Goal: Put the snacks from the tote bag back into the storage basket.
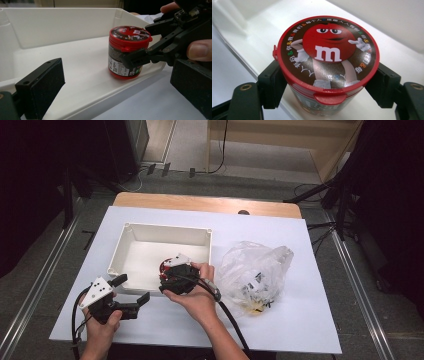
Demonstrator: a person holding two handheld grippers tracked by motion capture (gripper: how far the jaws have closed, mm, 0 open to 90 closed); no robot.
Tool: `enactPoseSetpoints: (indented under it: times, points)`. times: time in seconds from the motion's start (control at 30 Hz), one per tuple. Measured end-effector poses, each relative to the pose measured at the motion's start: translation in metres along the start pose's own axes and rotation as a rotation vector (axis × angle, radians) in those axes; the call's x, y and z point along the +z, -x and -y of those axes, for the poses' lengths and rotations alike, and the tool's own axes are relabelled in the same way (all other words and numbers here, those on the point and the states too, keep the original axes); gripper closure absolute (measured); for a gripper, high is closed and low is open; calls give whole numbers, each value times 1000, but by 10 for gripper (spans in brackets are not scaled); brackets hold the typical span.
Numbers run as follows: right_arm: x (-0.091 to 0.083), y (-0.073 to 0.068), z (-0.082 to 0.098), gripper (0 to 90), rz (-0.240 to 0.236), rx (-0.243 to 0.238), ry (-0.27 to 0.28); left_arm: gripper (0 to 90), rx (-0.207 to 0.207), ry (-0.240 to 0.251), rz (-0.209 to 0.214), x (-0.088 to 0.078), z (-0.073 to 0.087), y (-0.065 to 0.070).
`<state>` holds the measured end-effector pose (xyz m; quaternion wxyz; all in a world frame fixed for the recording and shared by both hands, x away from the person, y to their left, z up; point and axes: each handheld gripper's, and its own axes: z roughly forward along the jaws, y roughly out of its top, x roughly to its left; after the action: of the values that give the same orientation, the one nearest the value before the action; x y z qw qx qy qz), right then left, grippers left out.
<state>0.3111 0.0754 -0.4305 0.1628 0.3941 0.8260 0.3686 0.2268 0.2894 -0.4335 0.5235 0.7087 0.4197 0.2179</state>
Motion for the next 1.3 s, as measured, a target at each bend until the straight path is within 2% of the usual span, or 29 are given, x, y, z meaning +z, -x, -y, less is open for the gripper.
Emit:
enactPoseSetpoints:
  times: [0.17,0.3,0.4,0.7,0.97,1.17,1.3]
  points:
    - [0,1,0,250,-14,-7,-11,0,1,-4,-2,1,0,1]
    - [0,0,0,250,1,-28,-22,0,2,-4,-4,1,0,1]
    - [0,-1,-1,246,19,-26,-18,0,1,-4,-6,1,0,0]
    - [-2,1,-3,246,7,-42,-40,0,-2,-9,-7,2,1,-1]
    - [-6,4,-3,243,-34,-24,-10,0,0,-8,-12,1,1,-1]
    - [-15,9,-3,243,-42,-3,50,0,1,-8,-9,3,1,-1]
    - [-24,14,-5,246,-50,29,85,0,1,-10,-6,4,1,-1]
